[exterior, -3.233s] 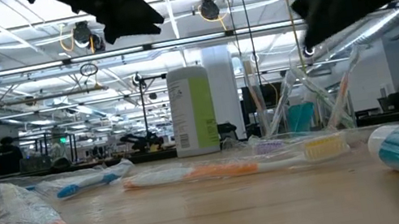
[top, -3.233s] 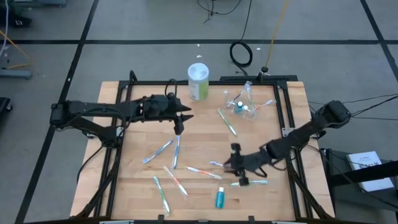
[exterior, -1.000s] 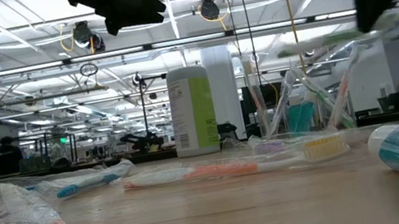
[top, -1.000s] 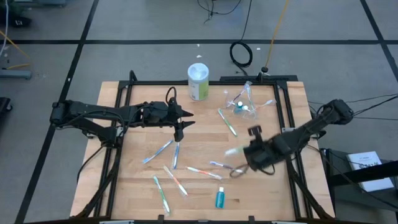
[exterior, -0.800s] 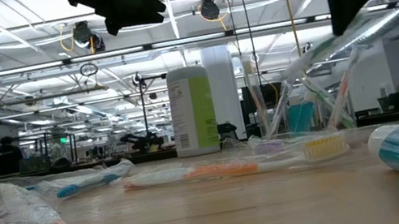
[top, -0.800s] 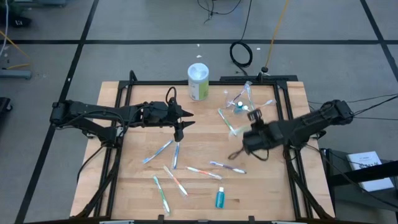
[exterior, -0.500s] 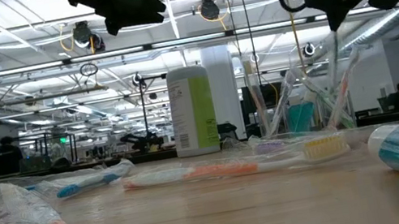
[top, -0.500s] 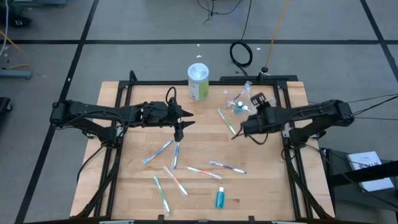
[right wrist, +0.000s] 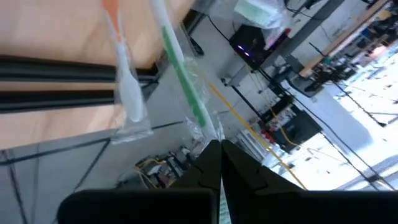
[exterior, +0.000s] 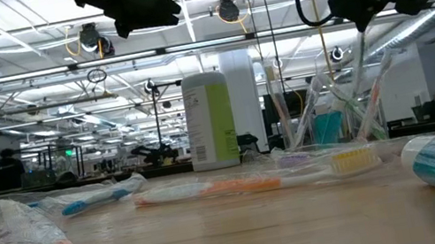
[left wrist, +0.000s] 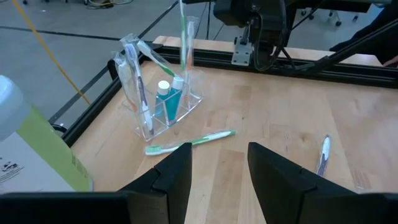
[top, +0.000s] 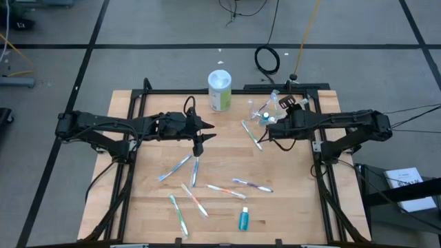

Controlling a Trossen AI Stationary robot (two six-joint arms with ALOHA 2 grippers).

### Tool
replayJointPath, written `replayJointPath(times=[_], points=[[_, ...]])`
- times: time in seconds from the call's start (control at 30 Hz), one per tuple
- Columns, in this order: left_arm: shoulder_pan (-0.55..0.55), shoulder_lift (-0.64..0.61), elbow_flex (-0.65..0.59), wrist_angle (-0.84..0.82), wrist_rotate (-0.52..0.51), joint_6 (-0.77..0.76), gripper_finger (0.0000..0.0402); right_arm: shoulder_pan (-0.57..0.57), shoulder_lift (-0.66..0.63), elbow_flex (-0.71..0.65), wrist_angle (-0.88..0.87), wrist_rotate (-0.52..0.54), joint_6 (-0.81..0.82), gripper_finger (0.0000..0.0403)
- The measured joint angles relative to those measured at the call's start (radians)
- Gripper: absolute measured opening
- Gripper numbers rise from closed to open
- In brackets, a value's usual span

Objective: Pick & Place toothbrushing station
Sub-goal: Put the green toothbrush into the transparent organizer

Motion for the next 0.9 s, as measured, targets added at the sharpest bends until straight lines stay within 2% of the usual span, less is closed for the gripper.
replayJointPath(times=[0.17,0.67,0.9], points=[[0.000,0.000,0.000,0.000,0.000,0.004,0.0159,0.000,0.000,-0.034,0.051,-0.026,-0.021,0.0001],[0.000,0.000,0.000,0.000,0.000,0.003,0.0159,0.002,0.000,-0.256,0.405,-0.052,-0.205,0.0000],[0.000,0.000,0.000,0.000,0.000,0.019,0.0159,0.002,0.000,-0.299,0.515,-0.075,-0.206,0.0000]])
